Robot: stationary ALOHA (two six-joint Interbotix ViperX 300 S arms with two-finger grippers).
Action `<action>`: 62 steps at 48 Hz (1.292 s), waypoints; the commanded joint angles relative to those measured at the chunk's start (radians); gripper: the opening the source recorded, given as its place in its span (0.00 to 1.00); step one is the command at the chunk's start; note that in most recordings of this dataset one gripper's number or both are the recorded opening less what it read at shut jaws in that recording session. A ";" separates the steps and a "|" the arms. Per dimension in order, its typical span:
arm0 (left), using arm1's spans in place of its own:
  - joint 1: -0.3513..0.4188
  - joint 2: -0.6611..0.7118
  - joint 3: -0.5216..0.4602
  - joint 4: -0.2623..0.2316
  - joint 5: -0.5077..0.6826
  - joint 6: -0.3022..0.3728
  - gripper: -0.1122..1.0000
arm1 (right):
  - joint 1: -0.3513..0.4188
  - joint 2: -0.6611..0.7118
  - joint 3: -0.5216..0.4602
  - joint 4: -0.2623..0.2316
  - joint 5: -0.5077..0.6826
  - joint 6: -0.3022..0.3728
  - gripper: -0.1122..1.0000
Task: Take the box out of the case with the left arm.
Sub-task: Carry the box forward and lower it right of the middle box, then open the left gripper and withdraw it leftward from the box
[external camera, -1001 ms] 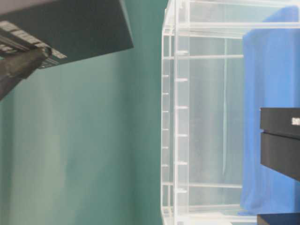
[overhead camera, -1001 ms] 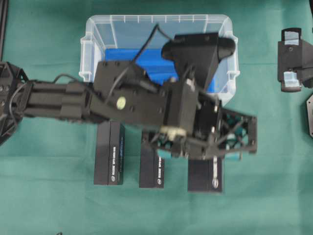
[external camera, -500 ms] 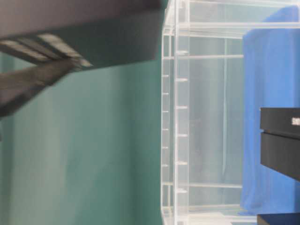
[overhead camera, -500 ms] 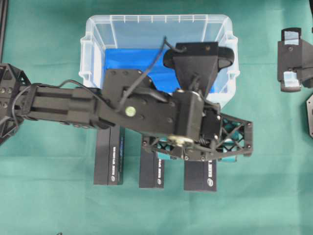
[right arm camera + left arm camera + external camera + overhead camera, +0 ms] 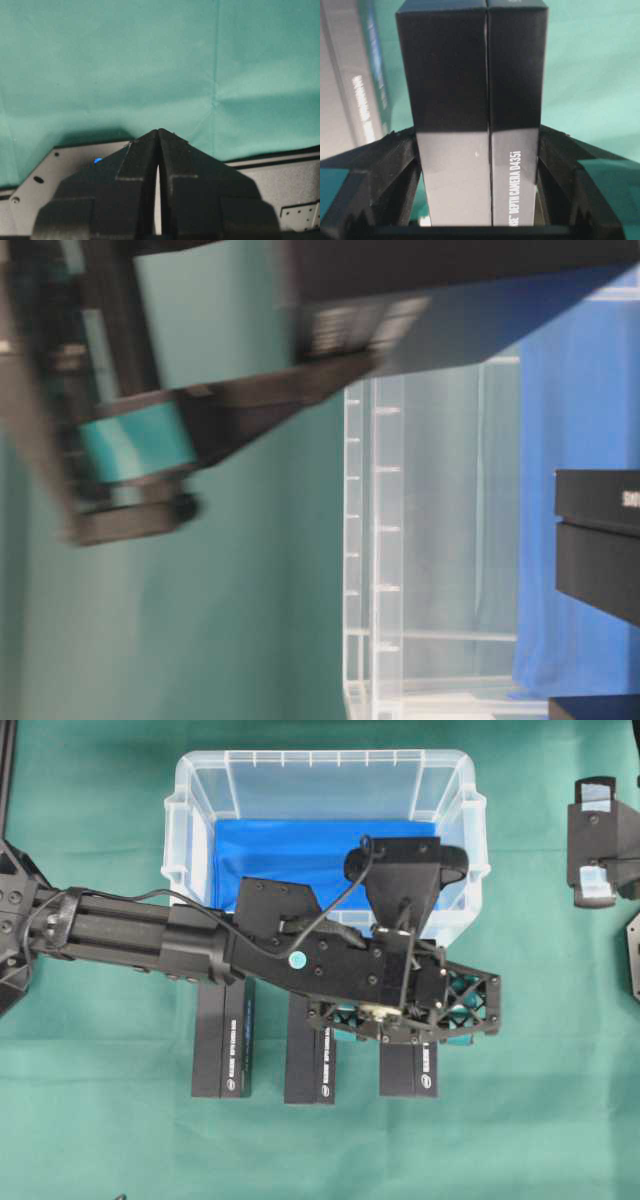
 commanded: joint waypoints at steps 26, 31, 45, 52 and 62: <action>-0.015 -0.104 0.364 -0.008 -0.330 -0.038 0.64 | 0.000 -0.003 0.006 -0.003 -0.031 -0.002 0.10; -0.015 -0.107 0.394 -0.015 -0.370 -0.040 0.64 | 0.000 -0.003 0.009 -0.003 -0.037 -0.002 0.10; -0.015 -0.112 0.405 -0.015 -0.402 -0.034 0.64 | 0.000 -0.005 0.012 -0.003 -0.037 -0.002 0.10; -0.015 -0.112 0.402 -0.018 -0.400 -0.035 0.64 | 0.000 -0.005 0.012 -0.003 -0.037 -0.003 0.10; -0.014 -0.112 0.399 -0.020 -0.402 -0.035 0.64 | 0.000 -0.005 0.012 -0.003 -0.037 -0.005 0.10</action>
